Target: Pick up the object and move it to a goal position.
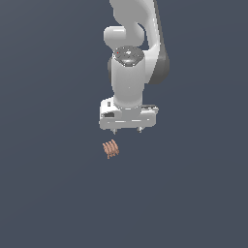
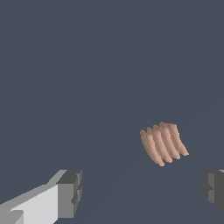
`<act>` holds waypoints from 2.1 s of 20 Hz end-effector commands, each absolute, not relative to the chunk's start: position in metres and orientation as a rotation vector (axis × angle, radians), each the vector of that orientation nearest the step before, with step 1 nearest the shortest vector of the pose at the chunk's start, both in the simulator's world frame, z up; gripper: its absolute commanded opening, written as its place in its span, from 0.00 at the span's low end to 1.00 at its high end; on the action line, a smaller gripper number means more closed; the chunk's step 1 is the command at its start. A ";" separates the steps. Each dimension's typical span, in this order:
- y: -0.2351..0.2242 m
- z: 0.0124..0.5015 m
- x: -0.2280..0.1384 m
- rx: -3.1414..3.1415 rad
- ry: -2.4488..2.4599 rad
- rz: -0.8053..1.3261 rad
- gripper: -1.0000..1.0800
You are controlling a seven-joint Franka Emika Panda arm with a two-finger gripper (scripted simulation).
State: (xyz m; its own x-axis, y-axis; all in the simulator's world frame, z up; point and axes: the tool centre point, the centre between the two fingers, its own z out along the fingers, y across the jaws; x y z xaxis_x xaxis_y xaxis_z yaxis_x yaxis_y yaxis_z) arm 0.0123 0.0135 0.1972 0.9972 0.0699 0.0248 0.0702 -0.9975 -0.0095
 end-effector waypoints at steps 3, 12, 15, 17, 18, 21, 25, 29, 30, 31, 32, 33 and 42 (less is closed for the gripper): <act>0.003 0.184 0.013 -3.129 -0.186 -0.033 0.96; -0.029 0.141 0.013 -3.110 -0.440 -0.018 0.96; -0.040 0.126 0.012 -3.098 -0.527 -0.012 0.96; -0.046 0.118 0.011 -3.089 -0.577 -0.009 0.96; -0.049 0.114 0.011 -3.085 -0.599 -0.008 0.96; -0.055 0.104 0.009 -3.073 -0.656 -0.005 0.96; -0.062 0.095 0.008 -3.061 -0.709 -0.002 0.96; -0.065 0.091 0.007 -3.054 -0.735 0.000 0.96; -0.065 0.091 0.007 -3.054 -0.737 0.000 0.96; -0.066 0.090 0.007 -3.054 -0.737 0.000 0.96; -0.065 0.091 0.007 -3.055 -0.732 0.001 0.96; -0.065 0.091 0.007 -3.055 -0.732 0.001 0.96; -0.065 0.055 0.006 -3.054 -0.736 0.000 0.96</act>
